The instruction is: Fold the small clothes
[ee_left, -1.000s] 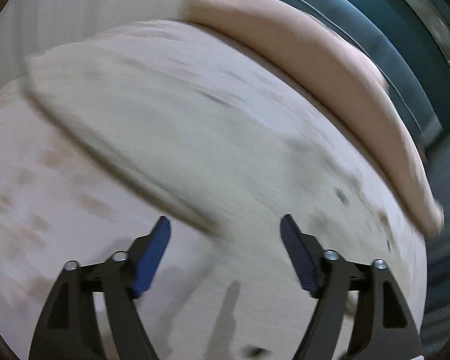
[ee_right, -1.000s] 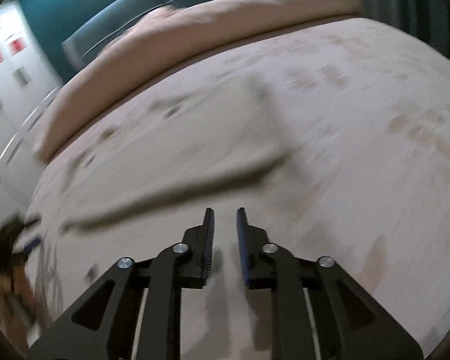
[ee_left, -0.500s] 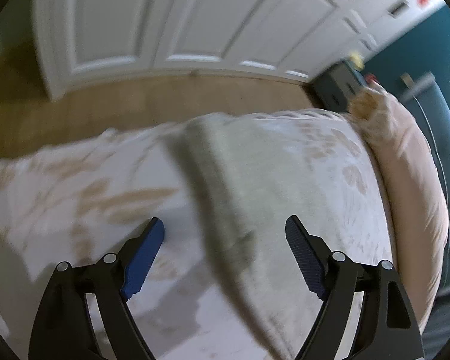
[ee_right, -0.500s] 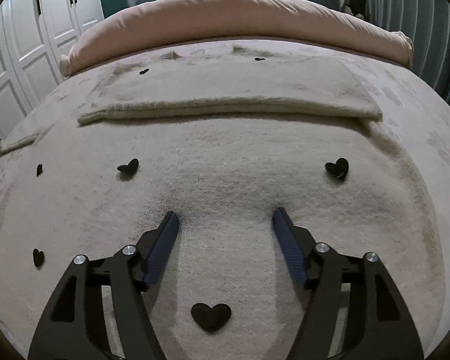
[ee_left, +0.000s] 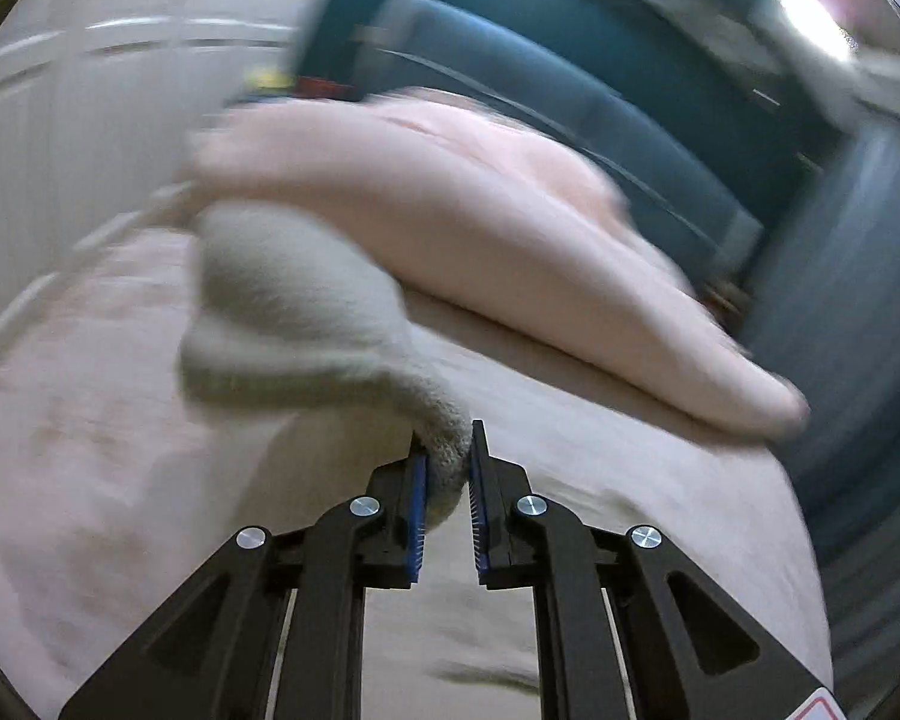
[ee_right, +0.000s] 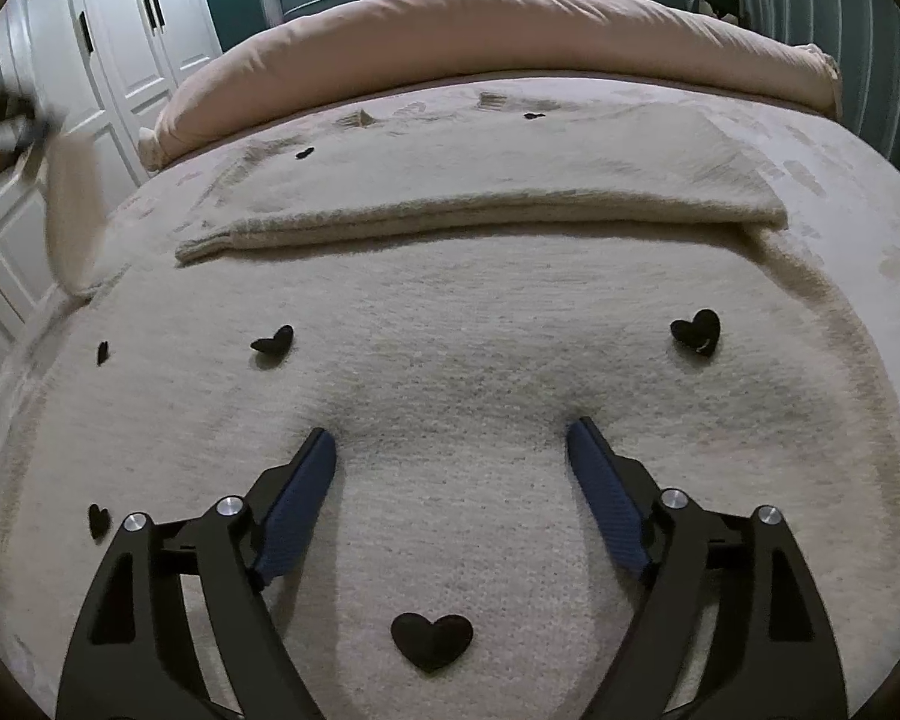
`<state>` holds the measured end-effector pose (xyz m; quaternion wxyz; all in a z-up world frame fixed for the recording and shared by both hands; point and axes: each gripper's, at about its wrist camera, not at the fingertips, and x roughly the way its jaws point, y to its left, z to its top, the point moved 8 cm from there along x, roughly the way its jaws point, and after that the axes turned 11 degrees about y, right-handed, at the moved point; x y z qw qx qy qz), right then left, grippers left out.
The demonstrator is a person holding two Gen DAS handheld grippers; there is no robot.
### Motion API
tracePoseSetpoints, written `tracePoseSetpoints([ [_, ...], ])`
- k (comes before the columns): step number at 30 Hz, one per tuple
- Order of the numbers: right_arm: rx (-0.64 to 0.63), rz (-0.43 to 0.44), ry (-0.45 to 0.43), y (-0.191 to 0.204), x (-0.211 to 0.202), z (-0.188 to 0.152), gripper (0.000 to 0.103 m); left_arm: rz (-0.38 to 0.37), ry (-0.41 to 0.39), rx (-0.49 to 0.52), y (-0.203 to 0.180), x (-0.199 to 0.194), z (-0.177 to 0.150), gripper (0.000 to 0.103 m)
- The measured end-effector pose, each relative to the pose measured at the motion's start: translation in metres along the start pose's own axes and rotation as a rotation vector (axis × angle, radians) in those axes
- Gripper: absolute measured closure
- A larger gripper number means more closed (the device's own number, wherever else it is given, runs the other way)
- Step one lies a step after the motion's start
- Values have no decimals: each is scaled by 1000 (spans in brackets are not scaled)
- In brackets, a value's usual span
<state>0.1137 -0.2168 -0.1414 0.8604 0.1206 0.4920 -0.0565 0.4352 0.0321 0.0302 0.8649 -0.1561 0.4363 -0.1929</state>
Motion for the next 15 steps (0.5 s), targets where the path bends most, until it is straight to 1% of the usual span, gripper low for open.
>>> tracePoseSetpoints([
  [1, 2, 9, -1, 0, 0, 0, 23, -40, 29, 10, -29, 11, -15, 88],
  [2, 3, 14, -1, 1, 0, 0, 21, -89, 76, -6, -57, 28, -36, 85],
  [4, 2, 29, 0, 2, -1, 1, 20, -153, 138, -48, -78, 49, -63, 85],
  [5, 2, 37, 0, 2, -1, 1, 19, -160, 169, -71, -83, 61, -77, 85],
  [6, 2, 42, 0, 3, -1, 2, 19, -163, 228, -87, -87, 79, -100, 74],
  [7, 3, 50, -1, 3, -1, 2, 18, -157, 302, -84, -89, 94, -122, 68],
  [8, 5, 58, -3, 3, -1, 2, 18, -143, 369, -81, -88, 106, -143, 67],
  [9, 9, 69, -5, 2, -1, 2, 17, -121, 417, -83, -79, 115, -163, 67],
  [10, 13, 80, -7, 2, -1, 3, 17, -101, 425, -94, -67, 117, -173, 67],
  [11, 16, 85, -8, 2, -1, 3, 17, -82, 414, -121, -54, 115, -179, 67],
  [12, 17, 87, -9, 2, -1, 3, 17, -80, 393, -184, -33, 111, -180, 65],
  [14, 17, 87, -9, 3, -2, 4, 17, -100, 350, -364, 15, 101, -172, 61],
  [15, 18, 87, -9, 3, -2, 4, 17, -105, 329, -436, 35, 96, -166, 60],
])
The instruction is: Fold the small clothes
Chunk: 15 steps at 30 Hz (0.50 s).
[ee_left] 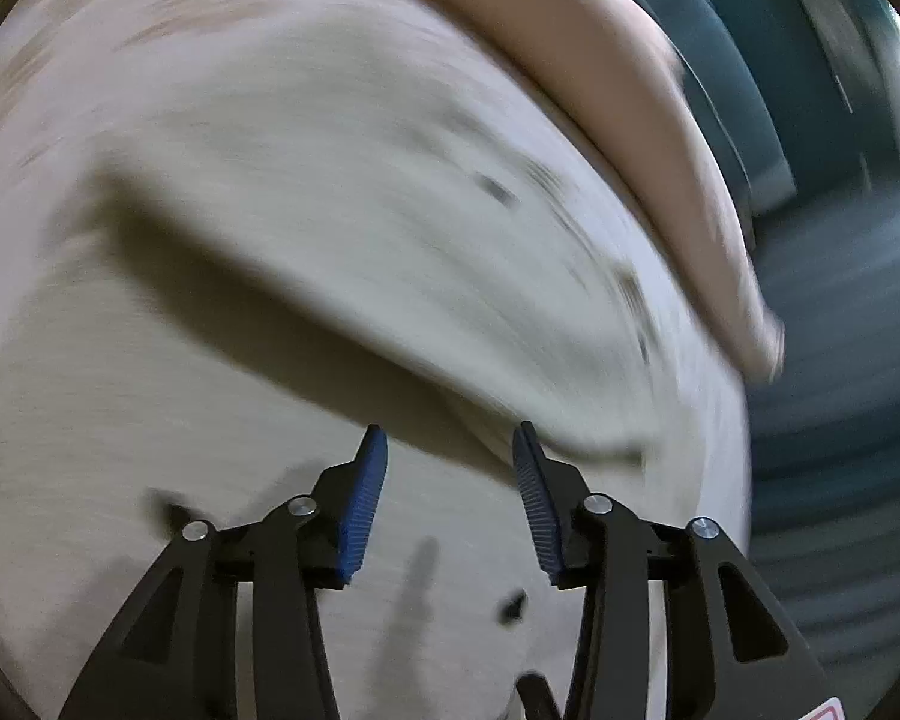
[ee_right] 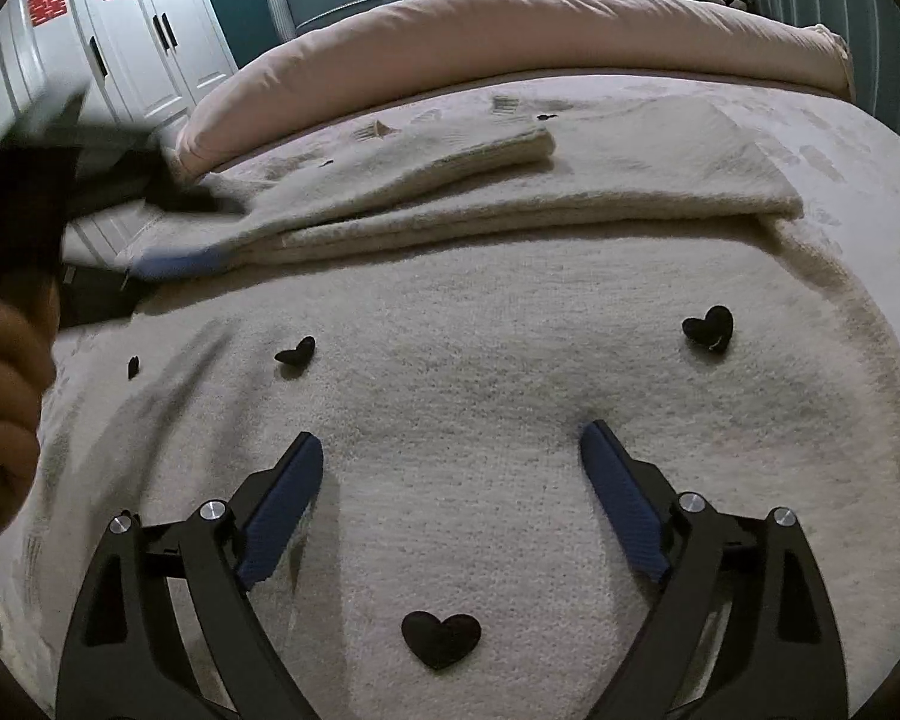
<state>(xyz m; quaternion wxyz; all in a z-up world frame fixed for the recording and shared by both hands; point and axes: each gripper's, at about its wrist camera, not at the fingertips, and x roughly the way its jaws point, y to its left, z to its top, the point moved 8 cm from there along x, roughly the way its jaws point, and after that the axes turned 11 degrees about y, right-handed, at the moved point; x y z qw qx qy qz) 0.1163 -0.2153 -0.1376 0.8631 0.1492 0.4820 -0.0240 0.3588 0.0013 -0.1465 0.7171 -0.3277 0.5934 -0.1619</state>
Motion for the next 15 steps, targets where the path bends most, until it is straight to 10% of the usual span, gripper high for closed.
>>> tracePoseSetpoints([
  [8, 36, -26, -85, 8, -36, 63, 21, -15, -90, -215, 55, -39, 48, 58],
  [15, 367, 28, 25, -38, 24, 151, 22, -78, -100, -339, 57, -25, 63, 60],
])
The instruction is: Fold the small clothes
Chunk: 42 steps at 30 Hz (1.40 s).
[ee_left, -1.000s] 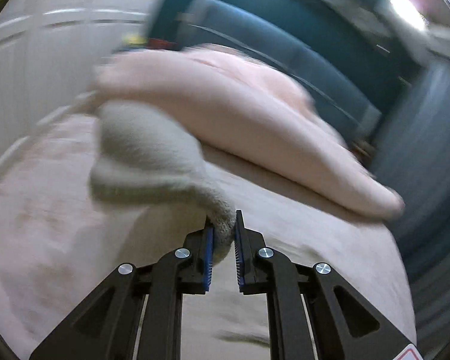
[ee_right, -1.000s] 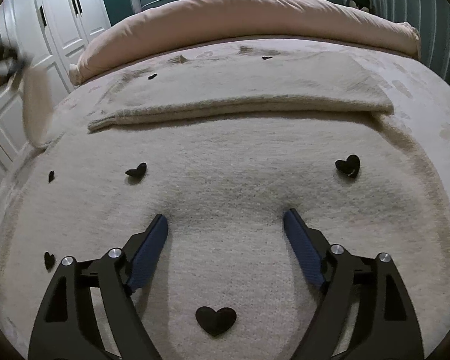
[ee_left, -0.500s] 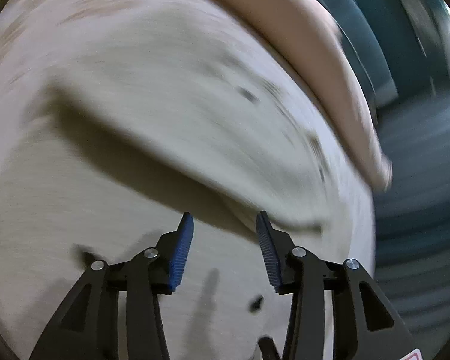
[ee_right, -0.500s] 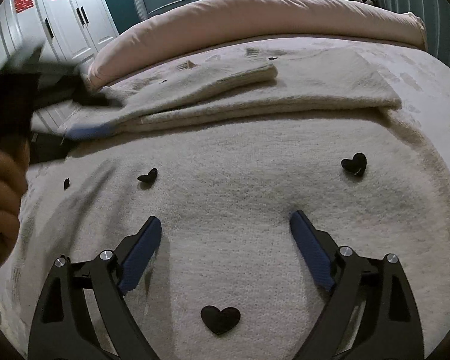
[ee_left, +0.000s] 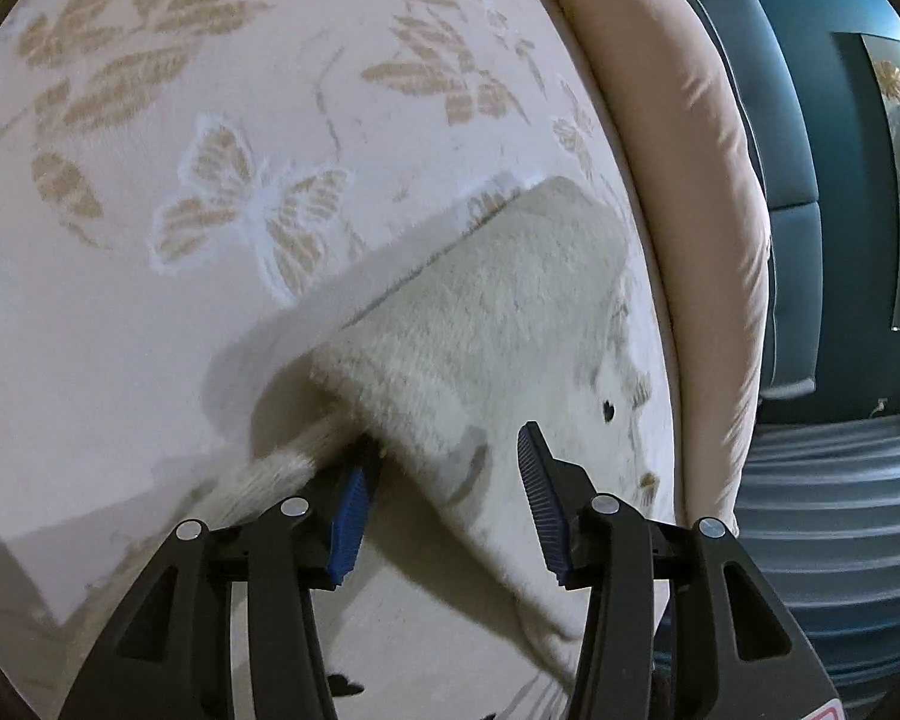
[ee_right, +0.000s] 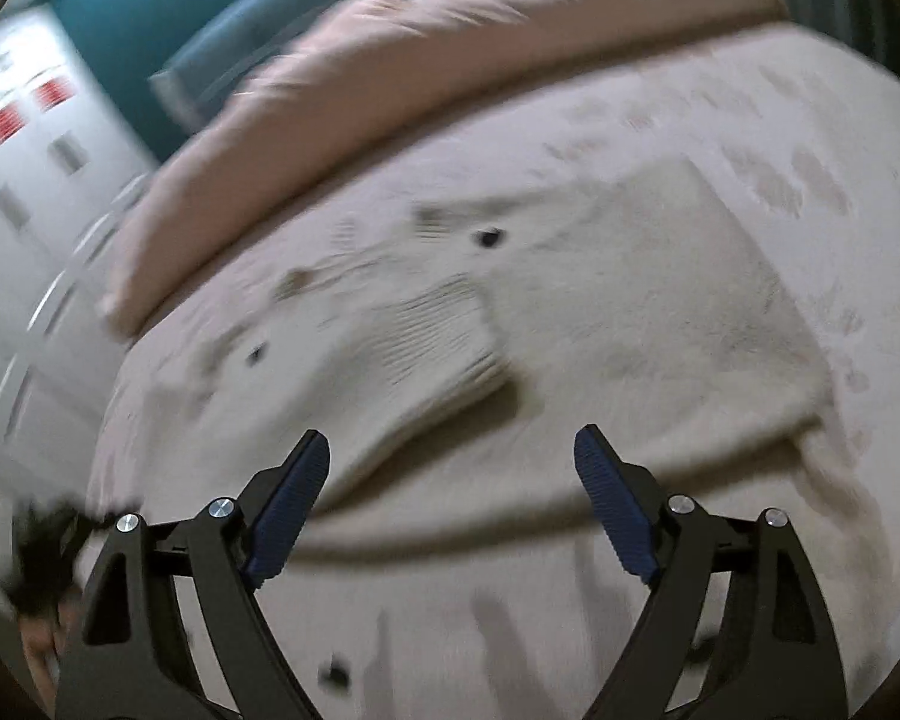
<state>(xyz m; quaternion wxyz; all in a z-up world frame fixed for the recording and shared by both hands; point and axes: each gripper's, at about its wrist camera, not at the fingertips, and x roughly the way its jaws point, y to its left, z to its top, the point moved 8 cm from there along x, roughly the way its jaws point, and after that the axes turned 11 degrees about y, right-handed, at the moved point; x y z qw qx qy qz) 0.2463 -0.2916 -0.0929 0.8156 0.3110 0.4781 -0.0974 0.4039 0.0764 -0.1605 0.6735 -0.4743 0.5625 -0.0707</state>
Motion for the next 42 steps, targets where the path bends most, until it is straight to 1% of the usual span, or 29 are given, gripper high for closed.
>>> tracePoseSetpoints([
  [1, 27, 3, 12, -1, 9, 6, 24, 4, -16, 2, -2, -1, 1, 61],
  [3, 41, 8, 42, 3, 25, 11, 49, 27, -62, 26, -14, -3, 10, 73],
  [4, 42, 15, 59, 7, 30, 12, 79, 39, -88, 55, -14, -9, 9, 84],
  [5, 33, 66, 73, 19, 31, 14, 98, 57, -114, 91, -13, -16, 12, 91],
  [6, 15, 114, 54, 29, 23, 17, 98, 89, -144, 144, -15, -22, 14, 91],
  [7, -27, 180, -31, 44, -1, 25, 98, 126, -168, 186, -18, -24, 14, 91],
  [8, -53, 211, -85, 51, -18, 28, 99, 156, -178, 218, -20, -21, 15, 90],
  [9, -76, 260, -157, 55, -43, 31, 99, 172, -173, 231, -18, -18, 15, 88],
  [10, -82, 277, -195, 53, -53, 31, 99, 191, -158, 236, -13, -12, 14, 88],
  [11, -82, 209, -239, 36, -56, 31, 99, 204, -147, 233, -3, -9, 11, 88],
  [12, -82, 91, -217, 16, -39, 28, 99, 221, -130, 223, 5, -1, 10, 89],
  [13, -78, 9, -149, -1, -16, 24, 99, 224, -128, 222, 13, -3, 6, 88],
  [14, -59, -101, -4, -29, 24, 11, 99, 226, -134, 227, 14, -2, 5, 88],
  [15, -61, -107, 39, -40, 37, 3, 99, 227, -145, 247, 13, -2, 4, 88],
  [16, -83, -75, -11, -39, 28, 3, 97, 236, -146, 262, 13, -1, 4, 88],
  [19, -54, -124, -51, -36, 7, 6, 96, 261, -146, 294, 12, 0, 5, 88],
  [21, -28, -135, -151, -26, -18, 9, 95, 272, -148, 305, 12, 1, 4, 88],
  [22, -32, -125, -183, -15, -25, 11, 95, 272, -150, 306, 12, 1, 4, 88],
  [23, -65, -80, -174, 6, -24, 15, 95, 272, -152, 308, 13, 1, 3, 88],
  [26, -299, 51, -33, 103, 10, 5, 95, 264, -151, 314, 14, 0, 1, 87],
  [28, -454, 147, 57, 176, 42, -15, 95, 260, -144, 319, 14, 0, 2, 87],
  [29, -497, 166, 94, 200, 56, -23, 95, 259, -139, 323, 15, 0, 3, 87],
  [32, -591, 157, 212, 253, 109, -48, 95, 251, -127, 327, 15, 0, 3, 87],
  [34, -619, 96, 280, 267, 149, -55, 95, 243, -114, 325, 15, 0, 4, 87],
  [36, -631, 45, 279, 259, 160, -54, 96, 237, -105, 328, 16, 0, 5, 87],
  [38, -621, 46, 241, 237, 158, -32, 102, 232, -101, 333, 16, 1, 6, 87],
  [39, -602, 67, 231, 220, 155, -18, 102, 231, -101, 337, 16, 1, 6, 87],
  [40, -579, 64, 211, 203, 150, -7, 102, 231, -102, 340, 16, 1, 6, 87],
  [42, -464, -54, 131, 131, 127, 31, 101, 234, -105, 345, 16, 2, 6, 87],
])
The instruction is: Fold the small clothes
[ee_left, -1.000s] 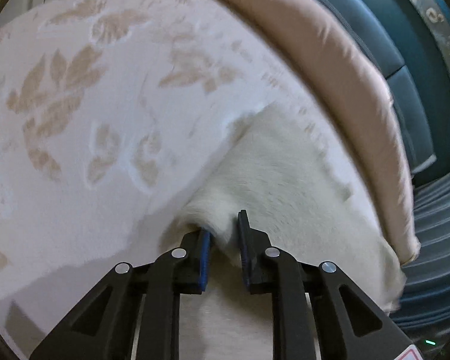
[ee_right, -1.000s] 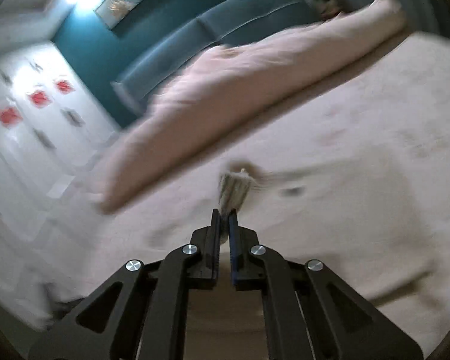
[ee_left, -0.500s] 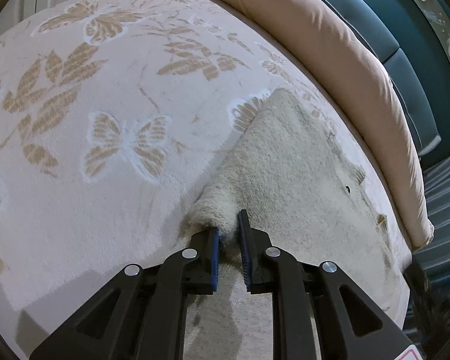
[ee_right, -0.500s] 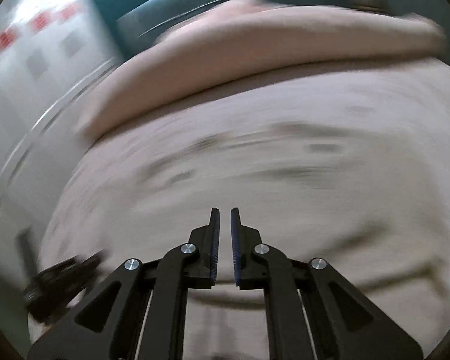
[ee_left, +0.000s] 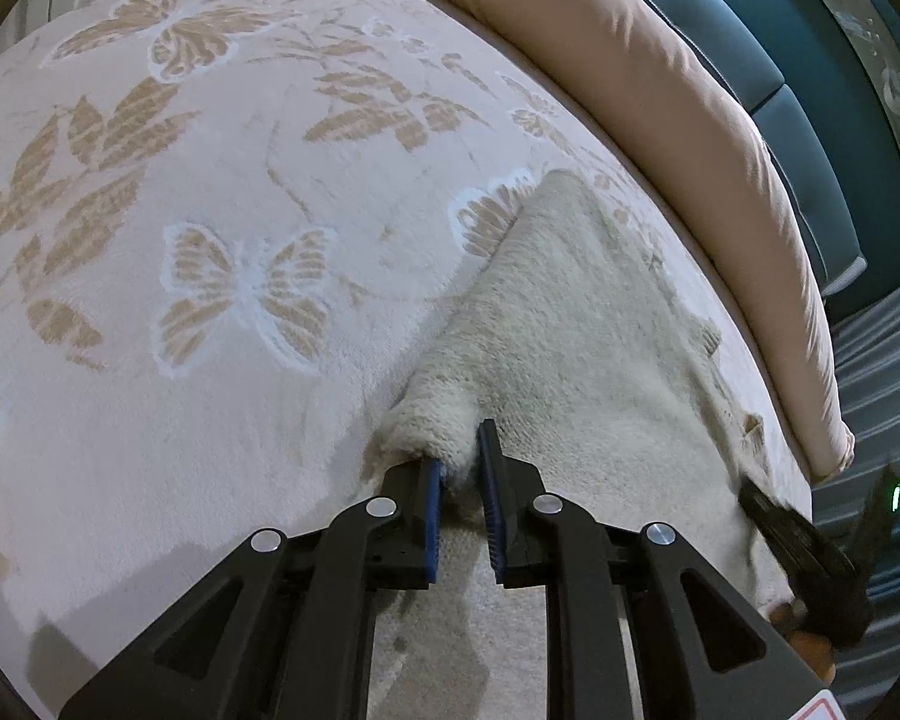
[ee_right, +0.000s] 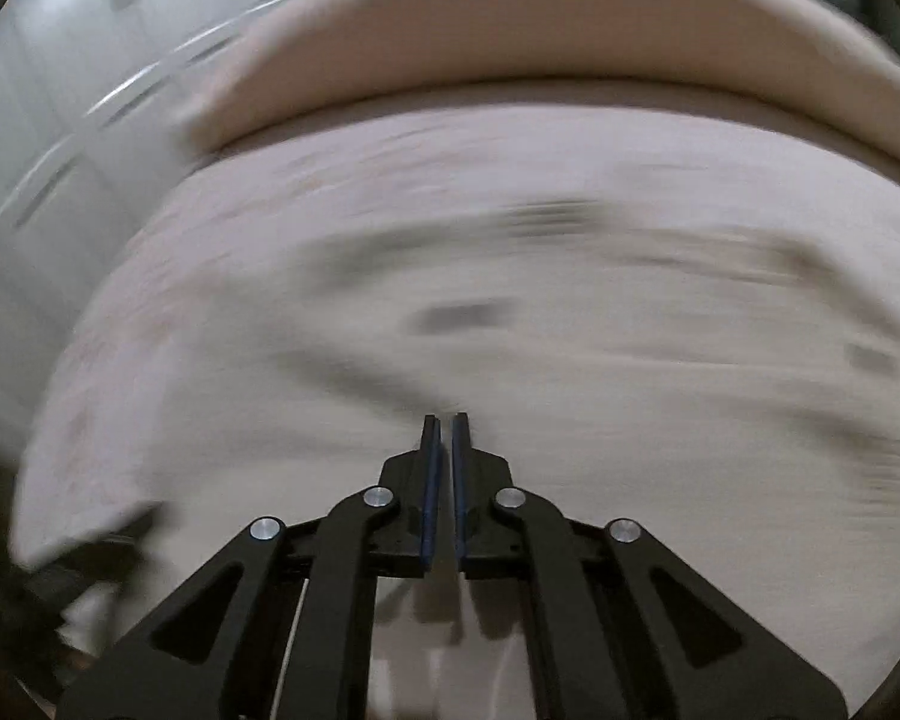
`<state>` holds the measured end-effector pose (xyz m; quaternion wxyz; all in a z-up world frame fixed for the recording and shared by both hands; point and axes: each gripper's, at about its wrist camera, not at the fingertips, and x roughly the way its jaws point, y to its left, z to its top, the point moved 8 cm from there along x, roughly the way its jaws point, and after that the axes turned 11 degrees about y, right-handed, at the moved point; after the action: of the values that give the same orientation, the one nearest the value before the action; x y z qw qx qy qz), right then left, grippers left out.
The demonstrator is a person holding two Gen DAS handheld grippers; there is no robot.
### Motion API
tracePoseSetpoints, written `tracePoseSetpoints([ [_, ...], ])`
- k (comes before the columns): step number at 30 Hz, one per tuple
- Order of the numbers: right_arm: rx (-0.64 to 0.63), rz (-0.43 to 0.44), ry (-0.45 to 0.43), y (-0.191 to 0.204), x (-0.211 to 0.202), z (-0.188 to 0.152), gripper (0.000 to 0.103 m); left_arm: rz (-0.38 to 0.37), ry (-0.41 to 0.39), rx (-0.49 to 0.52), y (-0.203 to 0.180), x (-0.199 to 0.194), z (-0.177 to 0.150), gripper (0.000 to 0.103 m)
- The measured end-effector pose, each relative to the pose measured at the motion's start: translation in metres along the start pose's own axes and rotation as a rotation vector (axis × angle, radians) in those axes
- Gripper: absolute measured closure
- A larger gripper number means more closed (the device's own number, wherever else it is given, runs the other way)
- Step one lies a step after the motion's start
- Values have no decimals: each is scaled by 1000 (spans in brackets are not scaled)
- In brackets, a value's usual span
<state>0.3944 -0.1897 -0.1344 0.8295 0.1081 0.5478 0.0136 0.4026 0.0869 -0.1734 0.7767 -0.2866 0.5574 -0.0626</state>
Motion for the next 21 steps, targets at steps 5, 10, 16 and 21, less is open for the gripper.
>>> tracePoseSetpoints([
  [5, 308, -164, -130, -163, -75, -33, 73, 24, -12, -8, -1, 0, -1, 87],
  [10, 301, -58, -101, -164, -76, -59, 40, 86, -16, -21, -7, 1, -3, 86],
  [16, 153, -15, -135, -106, -97, -50, 96, 105, 6, -32, -6, -6, 1, 87],
  [21, 191, 13, -268, -125, -135, -46, 97, 124, -2, -17, -4, -3, -1, 88],
])
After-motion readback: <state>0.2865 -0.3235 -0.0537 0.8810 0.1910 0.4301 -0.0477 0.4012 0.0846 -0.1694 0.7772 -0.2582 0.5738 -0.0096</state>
